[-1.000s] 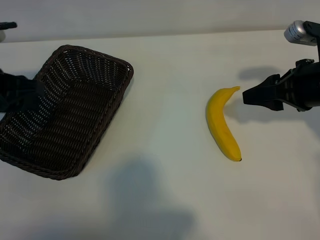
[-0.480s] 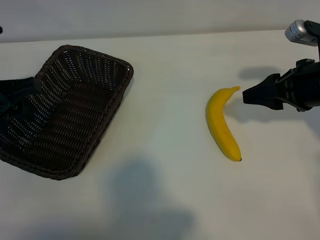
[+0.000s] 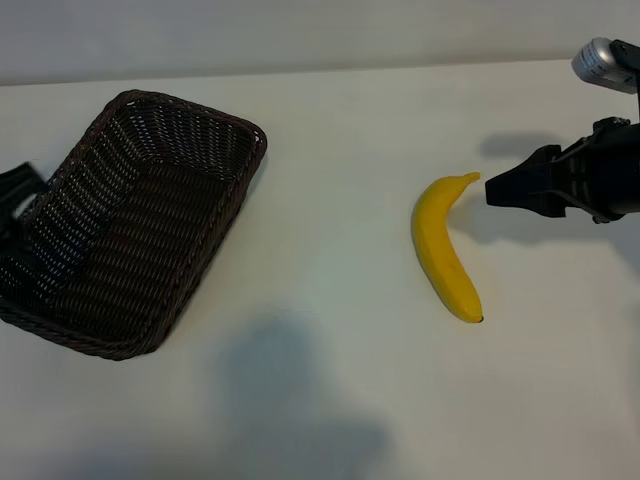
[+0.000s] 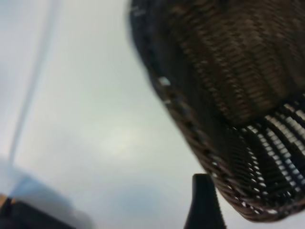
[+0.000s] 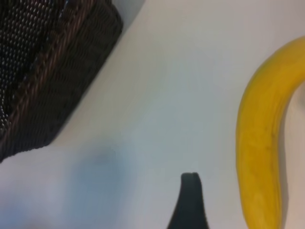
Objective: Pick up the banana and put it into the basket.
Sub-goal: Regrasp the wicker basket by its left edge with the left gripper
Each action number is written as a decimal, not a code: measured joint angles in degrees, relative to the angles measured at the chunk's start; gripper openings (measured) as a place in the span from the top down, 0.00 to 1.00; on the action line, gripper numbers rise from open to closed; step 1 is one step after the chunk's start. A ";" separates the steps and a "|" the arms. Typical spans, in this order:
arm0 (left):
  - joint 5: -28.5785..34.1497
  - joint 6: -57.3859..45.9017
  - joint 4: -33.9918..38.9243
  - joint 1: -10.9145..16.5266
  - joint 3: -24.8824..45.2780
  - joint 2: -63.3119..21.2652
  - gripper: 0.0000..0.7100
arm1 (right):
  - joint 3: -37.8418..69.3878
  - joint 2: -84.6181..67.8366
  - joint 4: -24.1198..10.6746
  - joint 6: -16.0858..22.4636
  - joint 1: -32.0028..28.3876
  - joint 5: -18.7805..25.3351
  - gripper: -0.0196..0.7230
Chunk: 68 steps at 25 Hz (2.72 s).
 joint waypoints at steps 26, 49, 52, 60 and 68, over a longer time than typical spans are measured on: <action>-13.41 -23.12 2.68 0.00 15.44 -4.00 0.25 | 0.00 0.00 0.00 1.47 0.00 -0.02 0.17; -20.49 -20.96 0.68 0.00 15.44 5.68 0.25 | -0.04 0.00 -0.23 1.54 0.00 -0.02 0.17; -21.83 -20.91 0.68 0.00 15.44 7.30 0.25 | -0.04 0.00 -0.23 1.54 0.00 -0.02 0.17; -25.96 -20.89 0.68 0.00 15.44 12.31 0.25 | -0.04 0.00 -1.12 1.54 0.00 -0.02 0.17; -28.51 -20.85 0.68 0.00 15.44 14.66 0.31 | -0.04 0.00 -1.63 1.54 0.00 -0.02 0.17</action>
